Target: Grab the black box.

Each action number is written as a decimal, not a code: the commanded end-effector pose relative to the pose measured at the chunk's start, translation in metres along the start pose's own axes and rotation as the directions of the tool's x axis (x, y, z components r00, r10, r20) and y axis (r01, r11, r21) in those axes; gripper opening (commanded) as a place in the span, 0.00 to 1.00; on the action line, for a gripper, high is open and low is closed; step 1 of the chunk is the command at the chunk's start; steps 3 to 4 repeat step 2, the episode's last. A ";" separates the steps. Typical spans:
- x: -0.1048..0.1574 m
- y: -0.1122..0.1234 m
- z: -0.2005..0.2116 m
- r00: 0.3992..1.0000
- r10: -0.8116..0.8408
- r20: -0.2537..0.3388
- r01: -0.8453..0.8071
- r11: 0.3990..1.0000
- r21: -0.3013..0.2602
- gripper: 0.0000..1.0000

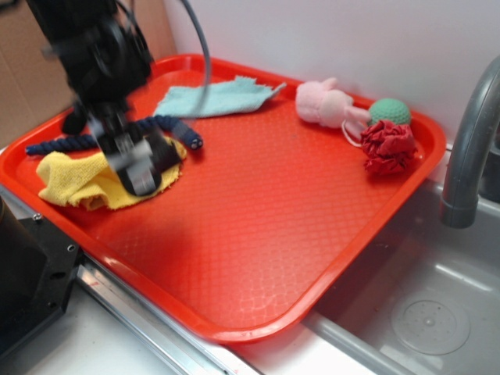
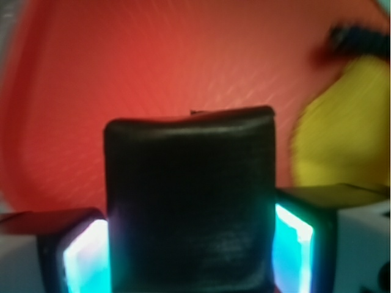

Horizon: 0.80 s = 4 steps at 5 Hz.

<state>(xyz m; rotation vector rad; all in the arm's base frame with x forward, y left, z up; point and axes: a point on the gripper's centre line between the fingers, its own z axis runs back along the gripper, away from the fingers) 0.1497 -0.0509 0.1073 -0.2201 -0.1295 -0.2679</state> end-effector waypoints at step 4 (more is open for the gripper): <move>0.048 0.021 0.099 0.996 0.081 -0.025 -0.078 0.990 0.114 0.00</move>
